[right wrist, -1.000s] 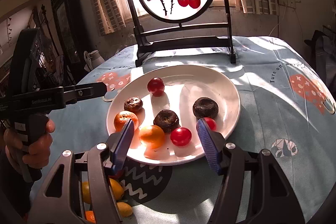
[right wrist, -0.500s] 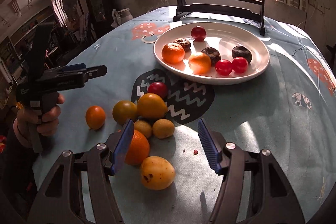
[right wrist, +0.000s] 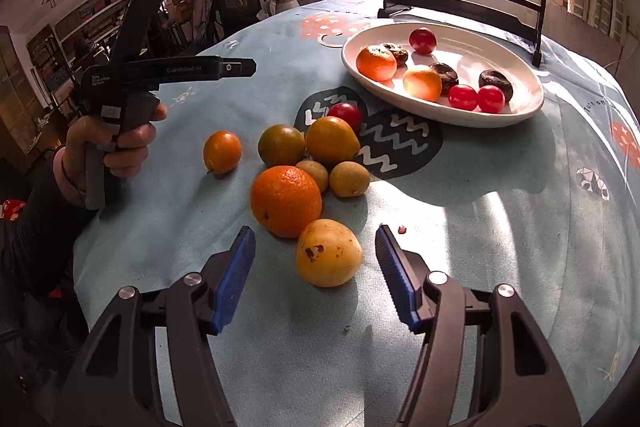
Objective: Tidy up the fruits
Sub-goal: 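Withdraw both tools and move the right tool toward a spotted yellow fruit, then grasp the spotted yellow fruit with the right tool while the left grasps a mandarin, then lower the yellow fruit and the mandarin onto the plate and open both tools, then move the right tool to the large orange and grasp it, then lift the orange with the right tool while the left grasps a brownish-green round fruit, then place the orange and the brownish-green fruit onto the plate and open both tools, then withdraw both tools and move the right tool toward the small yellow fruits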
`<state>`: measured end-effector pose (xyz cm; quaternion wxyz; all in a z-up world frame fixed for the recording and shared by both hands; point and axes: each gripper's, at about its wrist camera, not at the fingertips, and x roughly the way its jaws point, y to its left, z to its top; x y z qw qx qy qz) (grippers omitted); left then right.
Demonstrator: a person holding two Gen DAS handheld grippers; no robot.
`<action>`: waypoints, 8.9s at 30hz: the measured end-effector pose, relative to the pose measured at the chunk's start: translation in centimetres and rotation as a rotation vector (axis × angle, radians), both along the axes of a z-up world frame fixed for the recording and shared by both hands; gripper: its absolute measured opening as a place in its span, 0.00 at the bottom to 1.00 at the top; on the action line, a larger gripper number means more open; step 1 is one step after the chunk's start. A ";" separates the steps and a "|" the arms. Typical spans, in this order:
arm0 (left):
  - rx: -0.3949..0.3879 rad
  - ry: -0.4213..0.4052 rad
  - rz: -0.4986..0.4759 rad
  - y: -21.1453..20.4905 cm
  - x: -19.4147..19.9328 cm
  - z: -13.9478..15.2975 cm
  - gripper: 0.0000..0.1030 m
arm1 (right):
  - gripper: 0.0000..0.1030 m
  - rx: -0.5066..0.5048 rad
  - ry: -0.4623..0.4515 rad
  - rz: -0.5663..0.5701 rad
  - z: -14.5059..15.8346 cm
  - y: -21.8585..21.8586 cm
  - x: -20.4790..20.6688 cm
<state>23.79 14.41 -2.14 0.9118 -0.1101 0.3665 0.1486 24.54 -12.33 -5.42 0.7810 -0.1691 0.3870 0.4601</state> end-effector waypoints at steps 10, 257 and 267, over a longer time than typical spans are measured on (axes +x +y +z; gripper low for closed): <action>0.017 0.002 -0.011 -0.4 0.0 0.1 0.98 | 0.51 -0.046 0.024 -0.026 -1.3 0.2 0.7; 0.027 -0.085 0.071 -1.4 3.9 3.7 0.98 | 0.43 0.047 0.009 -0.124 1.7 3.1 4.6; 0.023 -0.104 0.041 -2.0 3.7 4.1 0.98 | 0.41 -0.047 0.040 -0.131 -0.3 3.5 5.0</action>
